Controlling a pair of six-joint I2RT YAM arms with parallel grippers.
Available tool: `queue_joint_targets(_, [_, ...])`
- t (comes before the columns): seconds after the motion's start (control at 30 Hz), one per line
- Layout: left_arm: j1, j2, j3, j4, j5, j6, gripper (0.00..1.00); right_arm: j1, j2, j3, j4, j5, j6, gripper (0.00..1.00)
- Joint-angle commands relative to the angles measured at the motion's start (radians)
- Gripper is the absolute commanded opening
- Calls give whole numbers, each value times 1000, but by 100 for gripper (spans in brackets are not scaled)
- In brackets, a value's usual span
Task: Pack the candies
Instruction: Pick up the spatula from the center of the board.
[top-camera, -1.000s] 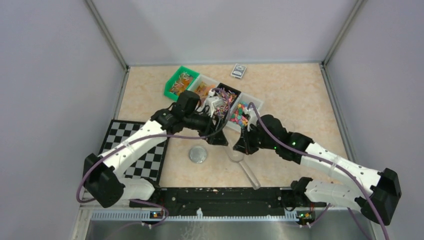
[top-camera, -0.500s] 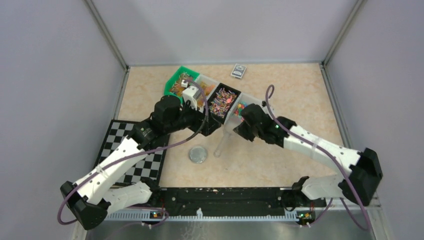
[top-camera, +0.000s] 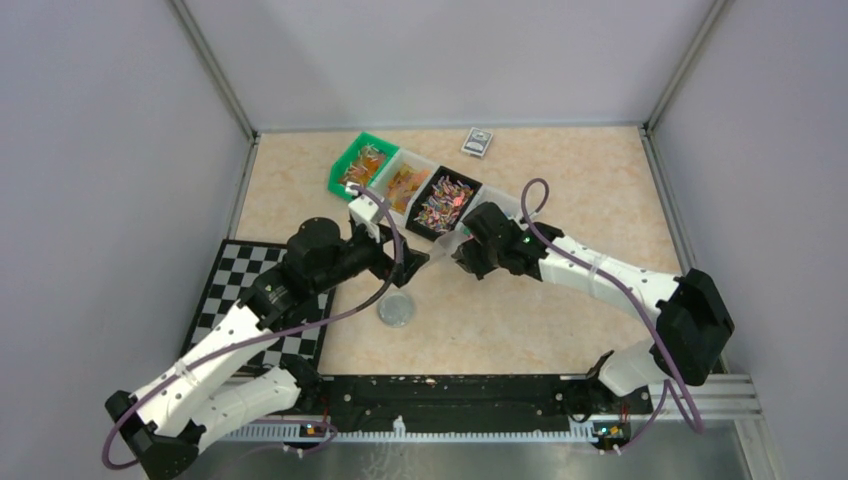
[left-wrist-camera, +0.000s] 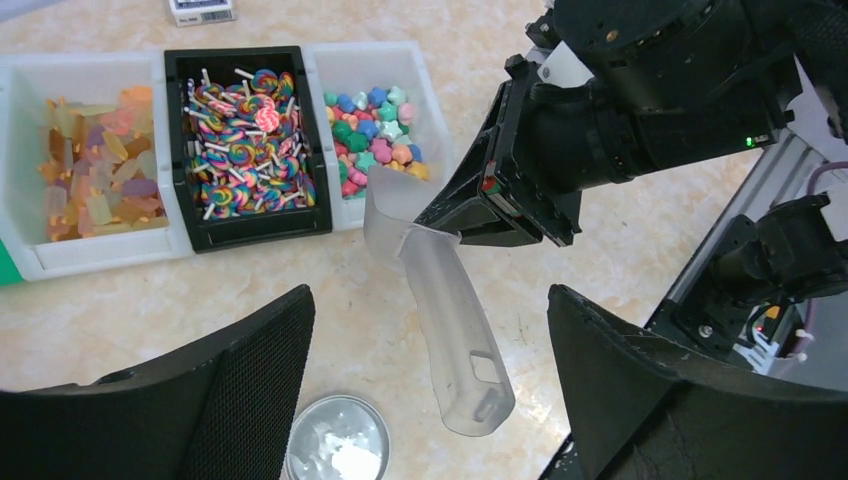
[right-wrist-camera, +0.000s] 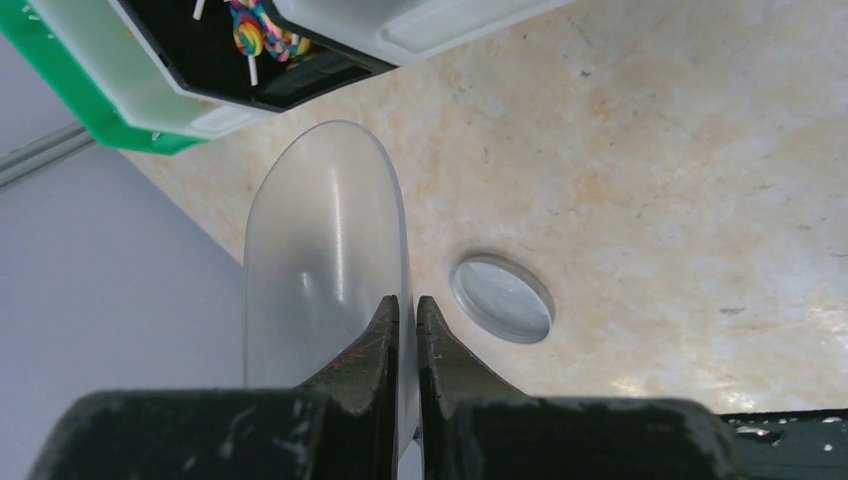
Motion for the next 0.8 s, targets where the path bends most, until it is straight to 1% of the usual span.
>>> queue_joint_targets(0.0, [-1, -14, -40, 97, -15, 73, 90, -8, -20, 36, 80, -43, 65, 0])
queue_joint_targets(0.13, [-1, 2, -65, 147, 63, 110, 89, -9, 3, 69, 38, -96, 81, 0])
queue_joint_targets(0.23, [-1, 22, -70, 156, 89, 109, 87, -7, 5, 76, 17, -117, 101, 0])
queue_joint_targets(0.33, [-1, 31, -94, 172, 86, 109, 86, -9, -9, 51, 55, -105, 111, 0])
queue_joint_targets(0.53, [-2, 63, -94, 175, 82, 77, 84, -8, 15, 61, 27, -115, 98, 0])
queue_joint_targets(0.73, [-2, 96, -84, 172, 80, 78, 73, -8, 34, 62, 18, -128, 93, 0])
queue_joint_targets(0.77, [-2, 101, -83, 171, 81, 78, 70, -8, 36, 66, 15, -129, 89, 0])
